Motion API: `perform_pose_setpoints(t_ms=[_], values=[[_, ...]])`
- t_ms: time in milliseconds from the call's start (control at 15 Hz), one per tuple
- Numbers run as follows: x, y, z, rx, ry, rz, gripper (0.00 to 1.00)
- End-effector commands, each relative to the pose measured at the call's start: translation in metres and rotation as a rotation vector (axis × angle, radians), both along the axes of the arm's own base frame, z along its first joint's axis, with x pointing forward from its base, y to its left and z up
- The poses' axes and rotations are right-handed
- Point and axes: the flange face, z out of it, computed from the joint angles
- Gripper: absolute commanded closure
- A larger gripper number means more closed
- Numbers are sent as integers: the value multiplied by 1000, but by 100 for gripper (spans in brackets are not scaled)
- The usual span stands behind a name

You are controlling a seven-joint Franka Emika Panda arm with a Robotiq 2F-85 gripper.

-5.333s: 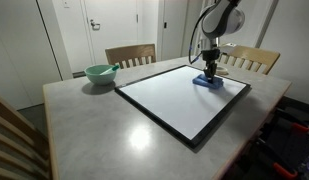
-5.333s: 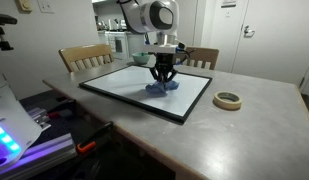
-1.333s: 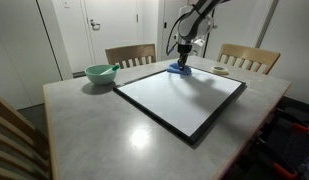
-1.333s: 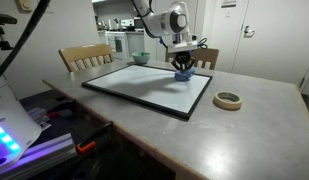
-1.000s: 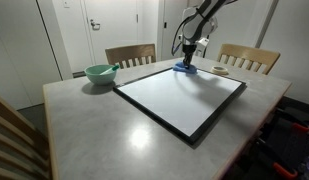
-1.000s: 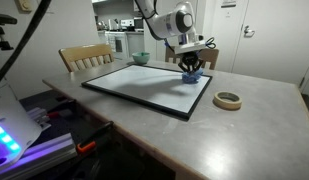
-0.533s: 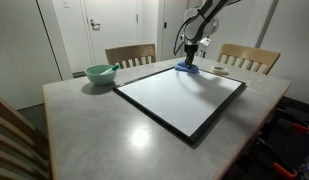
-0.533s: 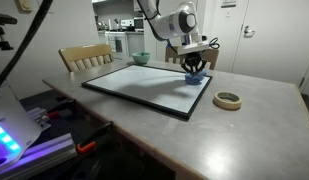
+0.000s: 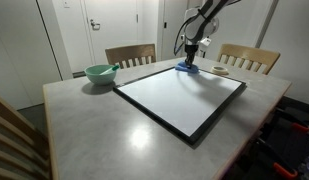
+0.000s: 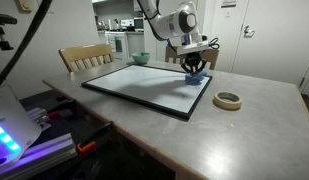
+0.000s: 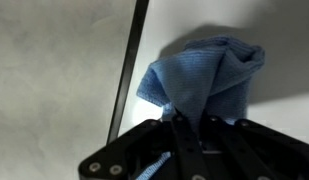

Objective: Use the blue cloth to wipe the whiteboard

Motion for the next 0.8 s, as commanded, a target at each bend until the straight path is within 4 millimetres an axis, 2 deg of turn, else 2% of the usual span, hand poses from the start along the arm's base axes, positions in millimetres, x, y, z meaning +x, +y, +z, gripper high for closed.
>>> perform_pose_setpoints(t_ms=[0, 733], values=[[-20, -1, -6, 12, 24, -33, 97], [-71, -2, -4, 13, 85, -107, 97]])
